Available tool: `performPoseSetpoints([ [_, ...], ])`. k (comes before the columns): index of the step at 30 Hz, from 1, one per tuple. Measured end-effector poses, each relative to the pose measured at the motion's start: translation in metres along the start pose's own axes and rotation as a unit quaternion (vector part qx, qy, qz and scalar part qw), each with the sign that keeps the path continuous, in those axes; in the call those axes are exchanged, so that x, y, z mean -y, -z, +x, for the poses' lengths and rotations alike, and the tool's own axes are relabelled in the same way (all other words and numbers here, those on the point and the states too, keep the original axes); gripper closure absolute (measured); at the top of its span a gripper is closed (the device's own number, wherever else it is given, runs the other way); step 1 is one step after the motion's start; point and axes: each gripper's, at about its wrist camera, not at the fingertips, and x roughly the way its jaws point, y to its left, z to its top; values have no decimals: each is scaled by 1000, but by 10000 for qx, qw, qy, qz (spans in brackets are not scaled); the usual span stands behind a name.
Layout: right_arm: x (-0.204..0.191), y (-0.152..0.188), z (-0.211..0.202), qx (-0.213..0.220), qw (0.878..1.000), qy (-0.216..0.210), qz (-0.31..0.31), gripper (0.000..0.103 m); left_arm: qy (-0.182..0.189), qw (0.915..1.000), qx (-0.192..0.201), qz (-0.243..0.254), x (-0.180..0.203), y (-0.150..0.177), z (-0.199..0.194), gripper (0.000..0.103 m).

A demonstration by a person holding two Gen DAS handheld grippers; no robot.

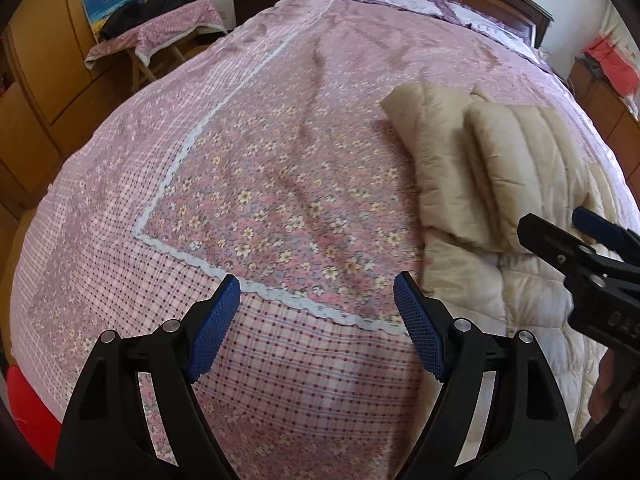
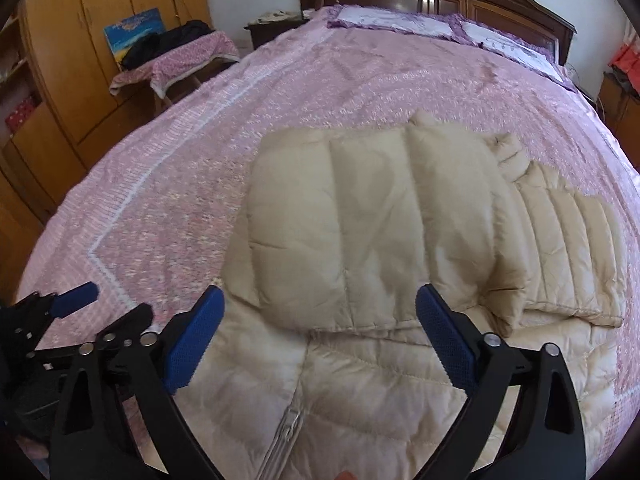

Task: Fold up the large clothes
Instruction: 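Move the right gripper to the jacket side edge and grasp it, then fold the grasped side edge over toward the zipper with the right gripper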

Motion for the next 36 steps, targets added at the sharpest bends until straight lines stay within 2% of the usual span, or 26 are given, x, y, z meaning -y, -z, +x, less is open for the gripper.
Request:
performPoseSetpoints([
  [3, 3, 1, 16, -117, 9998, -50, 176, 13, 19, 10000, -42, -83, -6, 2, 6, 24],
  [6, 2, 3, 31, -299, 9994, 143, 70, 35, 116, 9998, -46, -170, -10, 4, 6, 24],
  [8, 6, 5, 40, -374, 9991, 131, 118, 40, 157, 9997, -30, -190, -11, 4, 6, 24],
  [11, 8, 6, 40, -350, 9993, 134, 73, 54, 127, 9997, -11, -195, -10, 5, 5, 24],
  [13, 14, 7, 40, -412, 9990, 27, 175, 66, 189, 9995, -1, -265, -11, 3, 4, 24],
  [15, 19, 8, 38, -447, 9984, -119, 330, 75, 243, 9992, 32, -306, -8, 0, 1, 24],
  [18, 27, 9, 29, -455, 9969, -370, 515, 83, 263, 9993, 133, -211, 0, -4, -7, 24],
  [22, 36, 8, 3, -313, 9961, -575, 586, 84, 309, 9992, 238, -78, 15, -10, -18, 24],
  [27, 50, 4, -32, -40, 9965, -618, 559, 84, 389, 9986, 349, 56, 34, -18, -29, 24],
  [32, 81, -1, -71, 321, 9959, -537, 656, 85, 541, 9975, 429, 172, 55, -23, -38, 24],
  [36, 113, -2, -91, 421, 9935, -554, 895, 85, 603, 9965, 465, 340, 78, -31, -41, 23],
])
